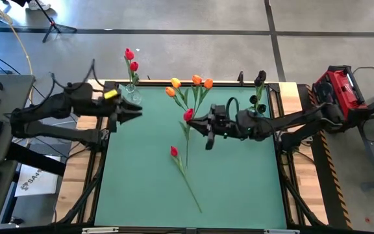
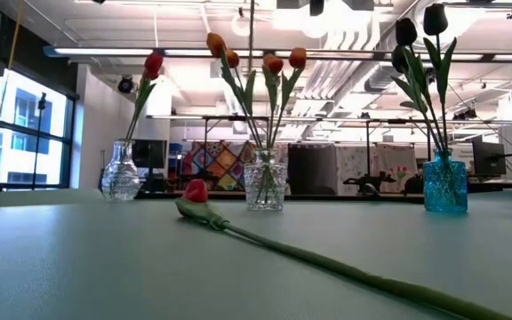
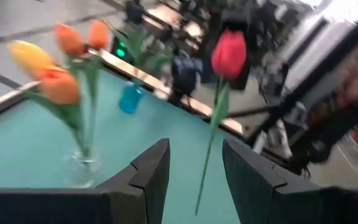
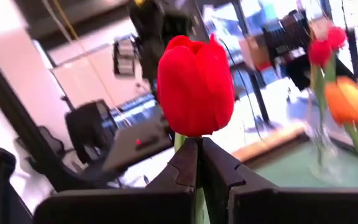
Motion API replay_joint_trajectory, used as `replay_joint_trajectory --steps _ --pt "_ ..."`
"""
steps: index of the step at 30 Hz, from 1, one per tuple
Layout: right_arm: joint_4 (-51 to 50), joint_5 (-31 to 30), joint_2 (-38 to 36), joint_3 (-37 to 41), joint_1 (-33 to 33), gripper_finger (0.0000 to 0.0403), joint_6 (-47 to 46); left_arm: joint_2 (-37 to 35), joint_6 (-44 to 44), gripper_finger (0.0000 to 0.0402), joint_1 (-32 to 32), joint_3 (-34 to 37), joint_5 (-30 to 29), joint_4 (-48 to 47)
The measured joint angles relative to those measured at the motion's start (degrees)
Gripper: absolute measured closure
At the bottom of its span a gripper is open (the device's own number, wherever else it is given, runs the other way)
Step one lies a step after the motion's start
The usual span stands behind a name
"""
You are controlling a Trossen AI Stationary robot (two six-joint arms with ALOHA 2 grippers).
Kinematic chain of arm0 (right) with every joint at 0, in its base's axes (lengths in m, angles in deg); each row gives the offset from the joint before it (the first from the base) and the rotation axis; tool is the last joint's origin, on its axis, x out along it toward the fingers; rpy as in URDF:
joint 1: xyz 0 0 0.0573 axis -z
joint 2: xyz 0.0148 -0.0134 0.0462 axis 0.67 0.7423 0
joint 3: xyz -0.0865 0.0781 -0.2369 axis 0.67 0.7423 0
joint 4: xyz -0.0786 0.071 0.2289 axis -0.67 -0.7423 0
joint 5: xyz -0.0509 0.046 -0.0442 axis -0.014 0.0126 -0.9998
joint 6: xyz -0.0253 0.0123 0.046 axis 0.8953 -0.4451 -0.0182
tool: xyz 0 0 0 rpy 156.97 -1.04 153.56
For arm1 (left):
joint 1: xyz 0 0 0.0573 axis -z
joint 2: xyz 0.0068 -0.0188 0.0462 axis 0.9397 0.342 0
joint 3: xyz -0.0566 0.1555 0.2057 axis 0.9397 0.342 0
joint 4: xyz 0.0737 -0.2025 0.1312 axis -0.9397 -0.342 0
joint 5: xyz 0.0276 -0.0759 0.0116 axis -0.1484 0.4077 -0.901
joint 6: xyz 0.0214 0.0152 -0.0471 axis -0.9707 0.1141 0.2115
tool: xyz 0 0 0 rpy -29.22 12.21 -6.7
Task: Sort flowers into vase by color
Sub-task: Put the pink tulip into the top left transparent vase
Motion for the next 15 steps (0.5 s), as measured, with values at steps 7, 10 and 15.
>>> replay_joint_trajectory --steps 7,10,15 --pt "2.68 1.11 -0.22 -0.02 -0.08 0.0403 1.64 9.3 -3.0 0.0262 7.71 0.02 -0.09 8.78" --pt "4.45 1.06 -0.18 -0.02 -0.06 0.0403 2.19 13.05 -3.56 0.0252 9.29 0.02 -0.08 12.88" --pt "8.28 1.11 -0.18 -0.02 -0.08 0.0403 3.73 17.97 -3.52 0.0219 10.84 0.02 -0.18 18.88"
